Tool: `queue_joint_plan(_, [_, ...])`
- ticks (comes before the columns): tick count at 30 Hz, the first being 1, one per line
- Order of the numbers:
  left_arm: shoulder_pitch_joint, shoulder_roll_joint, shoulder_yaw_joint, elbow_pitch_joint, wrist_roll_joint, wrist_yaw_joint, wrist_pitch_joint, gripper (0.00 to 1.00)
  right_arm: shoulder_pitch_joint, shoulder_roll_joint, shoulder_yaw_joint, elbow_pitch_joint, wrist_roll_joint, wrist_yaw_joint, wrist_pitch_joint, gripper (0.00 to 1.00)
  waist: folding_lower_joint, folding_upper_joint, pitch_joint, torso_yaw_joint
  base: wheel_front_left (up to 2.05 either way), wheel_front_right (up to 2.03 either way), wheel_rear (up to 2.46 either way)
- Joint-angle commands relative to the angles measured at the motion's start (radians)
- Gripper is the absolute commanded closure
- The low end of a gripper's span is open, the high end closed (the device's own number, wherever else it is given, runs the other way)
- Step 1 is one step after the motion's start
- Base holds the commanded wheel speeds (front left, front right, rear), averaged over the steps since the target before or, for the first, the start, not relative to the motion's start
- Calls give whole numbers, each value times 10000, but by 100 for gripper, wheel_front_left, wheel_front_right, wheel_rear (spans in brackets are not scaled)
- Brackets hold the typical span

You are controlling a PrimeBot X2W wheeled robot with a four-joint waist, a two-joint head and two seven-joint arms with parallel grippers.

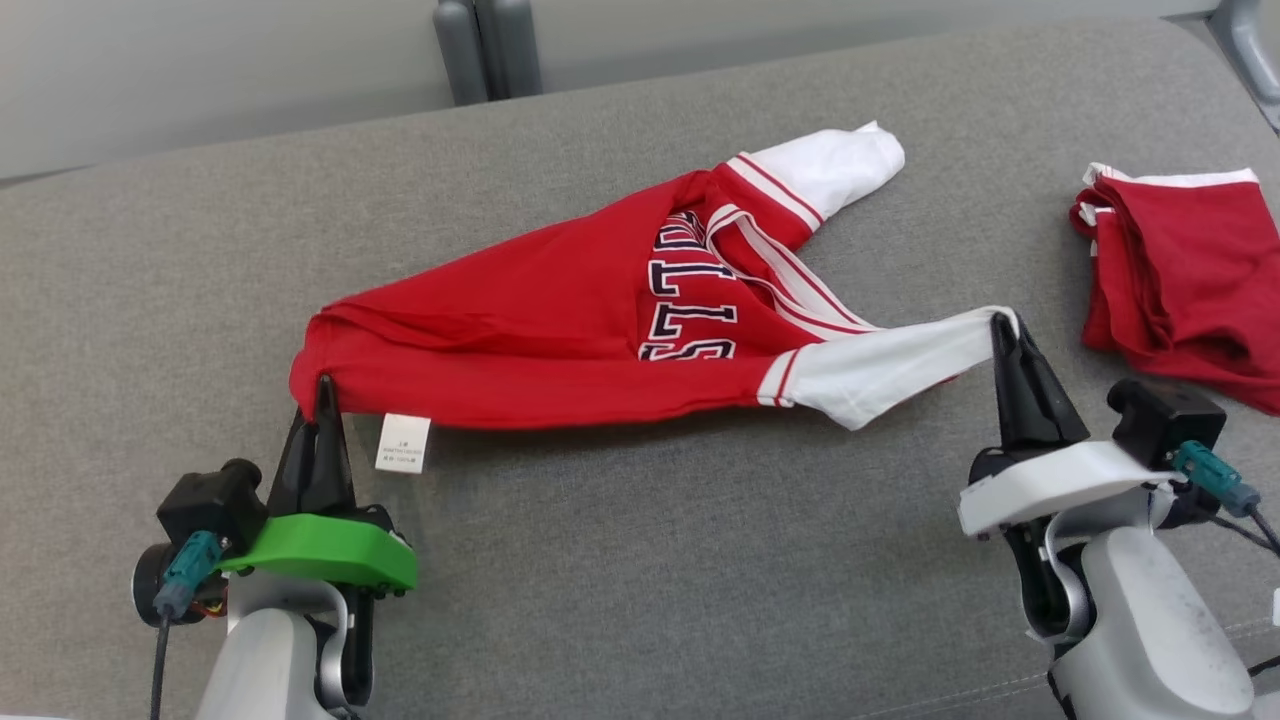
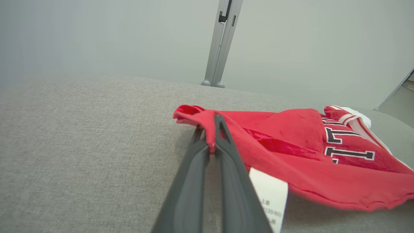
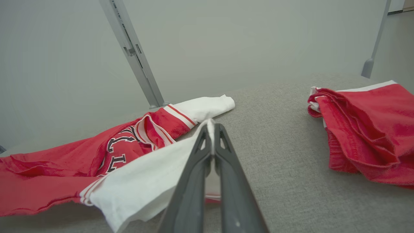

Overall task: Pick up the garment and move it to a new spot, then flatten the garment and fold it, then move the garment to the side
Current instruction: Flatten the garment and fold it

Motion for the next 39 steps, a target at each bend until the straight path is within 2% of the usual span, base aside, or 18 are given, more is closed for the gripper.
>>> queue_joint_plan(1, [-30, 42, 164, -112, 142, -93, 0, 100, -220, -139, -62, -175, 188, -15, 0, 100, 0, 0, -854, 154, 0, 0, 0])
queue_joint_plan(3, [-215, 94, 411, -102, 249, -222, -2, 100, -534, -336, -1, -447, 281, -15, 0, 100, 0, 0, -1155, 141, 0, 0, 0])
queue_joint_plan(10, [-1564, 1104, 585, -278, 777, -547, 0, 100, -2113, -1087, 109, -1452, 734, -16, -2, 100, 0, 0, -1793, 139, 0, 0, 0])
queue_joint_plan(16, [-3158, 1861, 368, -444, 1059, -674, 740, 100, -3760, -1755, 189, -1776, 892, -16, 0, 100, 0, 0, -1740, 278, 0, 0, 0])
queue_joint_plan(21, [-4565, 2220, 385, -497, 1139, -478, 1613, 100, -5450, -2150, 284, -1150, 908, -18, 131, 100, 0, 0, -744, 359, 0, 0, 0])
queue_joint_plan(27, [-6712, 2030, -8, 305, 1385, -336, 2029, 100, -7831, -2361, 314, 487, 361, -18, 93, 100, 0, 0, 1169, 639, 0, 0, 0])
queue_joint_plan(33, [-9308, 1955, -322, 1970, 1917, 28, 1196, 100, -10423, -2556, -85, 2108, -936, -18, -13, 100, 0, 0, 2707, 892, 0, 0, 0])
queue_joint_plan(39, [-11126, 1949, -361, 3271, 2178, 307, 172, 100, -11912, -2715, -971, 1987, -2348, -29, -8, 100, 0, 0, 3212, 1043, 0, 0, 0])
